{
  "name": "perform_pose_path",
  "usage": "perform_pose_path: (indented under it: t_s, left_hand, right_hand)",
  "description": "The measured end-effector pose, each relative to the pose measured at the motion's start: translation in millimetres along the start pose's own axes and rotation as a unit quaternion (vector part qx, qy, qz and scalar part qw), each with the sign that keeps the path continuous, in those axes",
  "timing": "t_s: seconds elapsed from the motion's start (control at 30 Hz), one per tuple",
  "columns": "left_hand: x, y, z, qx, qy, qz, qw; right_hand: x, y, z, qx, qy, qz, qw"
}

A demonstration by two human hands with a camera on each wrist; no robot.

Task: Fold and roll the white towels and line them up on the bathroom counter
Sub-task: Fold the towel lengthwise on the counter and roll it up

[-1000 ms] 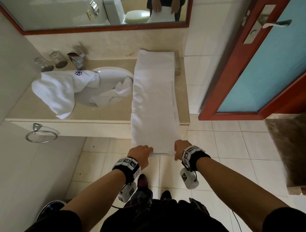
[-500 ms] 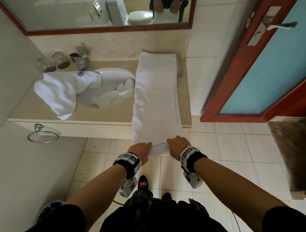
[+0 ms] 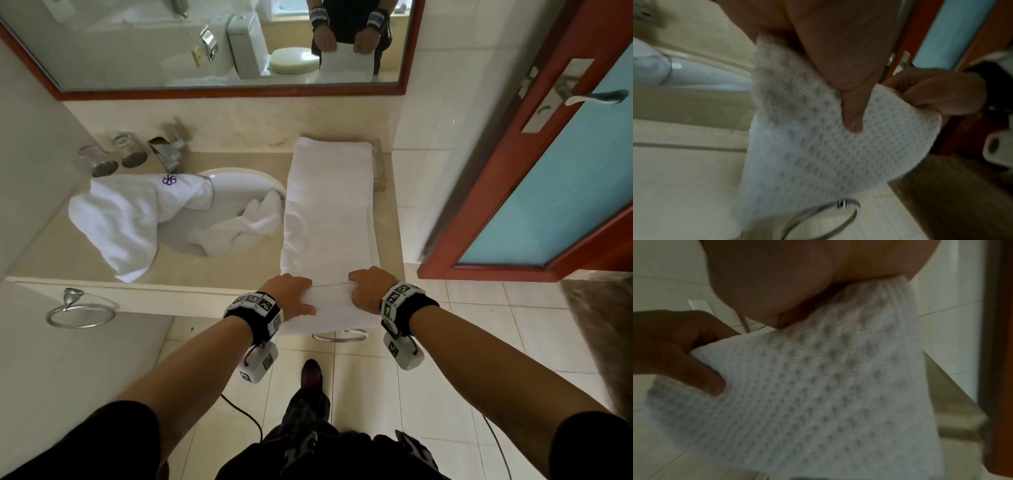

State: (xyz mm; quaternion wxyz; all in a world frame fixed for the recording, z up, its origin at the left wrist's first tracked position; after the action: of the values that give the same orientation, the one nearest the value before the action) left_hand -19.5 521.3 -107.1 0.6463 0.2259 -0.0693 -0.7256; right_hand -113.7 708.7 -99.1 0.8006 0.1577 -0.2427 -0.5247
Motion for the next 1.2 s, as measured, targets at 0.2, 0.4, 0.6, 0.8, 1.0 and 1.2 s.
perform_pose_path:
  t_s: [0.2,0.4,0.6,0.8,1.0,1.2]
  left_hand:
    - [50,-59,69,-0.031,0.004,0.027,0.999]
    - [95,-113,228,-0.246,-0.069,0.038,0.966]
    - [90,-110,363,-0.485,-0.129,-0.016,0.865]
    - [114,-123,269,-0.312,-0.051,-0.034,0.948]
    - [111,-105,92,0.036,-0.013,-0.043,0.998]
    - [90,-81,1,0.079,-0.005,-0.038,0.996]
  right_hand:
    - [21,-55,62,-0.020,0.095,0.019,0.995]
    - [68,-129,191,-0.257,-0.033,-0.013,0.966]
    - [97,-132,306,-0.526,-0.216,0.072,0.819]
    - [72,-134,242,-0.370,-0.029,0.041,0.928]
    - [34,-123,85,-0.025,0.097,0.026,0.995]
    - [10,-110,6,0.047,0.117,0.006,0.992]
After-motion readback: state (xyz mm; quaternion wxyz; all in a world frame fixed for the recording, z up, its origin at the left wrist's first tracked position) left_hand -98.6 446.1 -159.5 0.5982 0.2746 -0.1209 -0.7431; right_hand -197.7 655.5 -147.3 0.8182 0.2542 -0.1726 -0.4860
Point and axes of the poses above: each hand's wrist, its own y-axis away from the middle knuckle, its own z-axis out of the back of the hand, x = y × z, the point moved 1 cm from there along -y, towards the middle knuckle, and after that the axes turned 14 degrees about -z, right-handed, at the moved point
